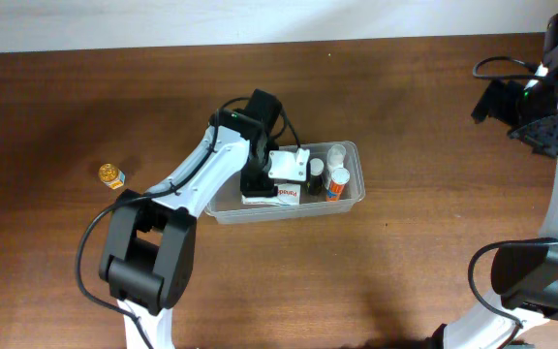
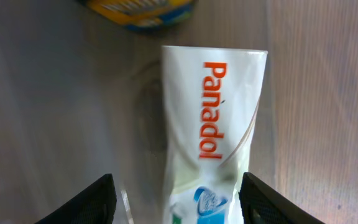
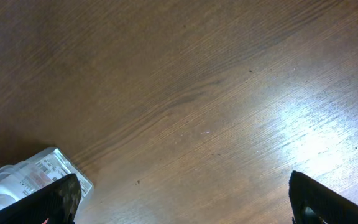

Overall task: Pack container
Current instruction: 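Lower the Panadol box into the container and open left gripper, then move left gripper back to the gold-lidded jar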

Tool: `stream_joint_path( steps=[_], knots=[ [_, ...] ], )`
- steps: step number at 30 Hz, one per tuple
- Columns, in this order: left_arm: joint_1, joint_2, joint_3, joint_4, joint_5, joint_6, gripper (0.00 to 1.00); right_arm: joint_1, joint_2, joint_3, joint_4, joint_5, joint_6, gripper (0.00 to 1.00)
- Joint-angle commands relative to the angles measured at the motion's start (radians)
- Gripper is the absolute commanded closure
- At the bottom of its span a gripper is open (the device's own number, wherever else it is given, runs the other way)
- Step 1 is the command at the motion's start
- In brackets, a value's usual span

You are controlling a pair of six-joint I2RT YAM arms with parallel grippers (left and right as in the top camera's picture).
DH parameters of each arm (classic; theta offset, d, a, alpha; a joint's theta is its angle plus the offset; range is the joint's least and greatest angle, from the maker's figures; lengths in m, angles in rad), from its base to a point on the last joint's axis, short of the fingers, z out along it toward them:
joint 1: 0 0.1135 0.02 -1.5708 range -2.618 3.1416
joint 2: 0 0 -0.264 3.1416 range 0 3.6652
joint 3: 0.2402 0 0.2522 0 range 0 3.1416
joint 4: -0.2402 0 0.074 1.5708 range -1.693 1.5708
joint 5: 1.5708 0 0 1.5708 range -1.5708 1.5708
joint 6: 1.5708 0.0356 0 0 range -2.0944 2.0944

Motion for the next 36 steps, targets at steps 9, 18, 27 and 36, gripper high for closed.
stream_joint_path(
  steps=[9, 18, 27, 36],
  knots=[
    [0.013, -0.243, 0.064, -0.026, -0.093, -0.379, 0.23, 0.000, -0.017, 0.013, 0.000, 0.009, 0.012, 0.02],
    [0.197, -0.436, 0.064, -0.109, -0.091, -0.816, 0.01, 0.000, -0.017, 0.013, 0.000, 0.009, 0.012, 0.02],
    [0.536, -0.442, 0.042, -0.227, -0.085, -1.085, 0.01, 0.000, -0.017, 0.013, 0.000, 0.009, 0.012, 0.01],
    [0.722, -0.313, 0.011, -0.153, -0.092, -1.218, 0.01, 0.000, -0.017, 0.013, 0.000, 0.009, 0.012, 0.02]
  ],
)
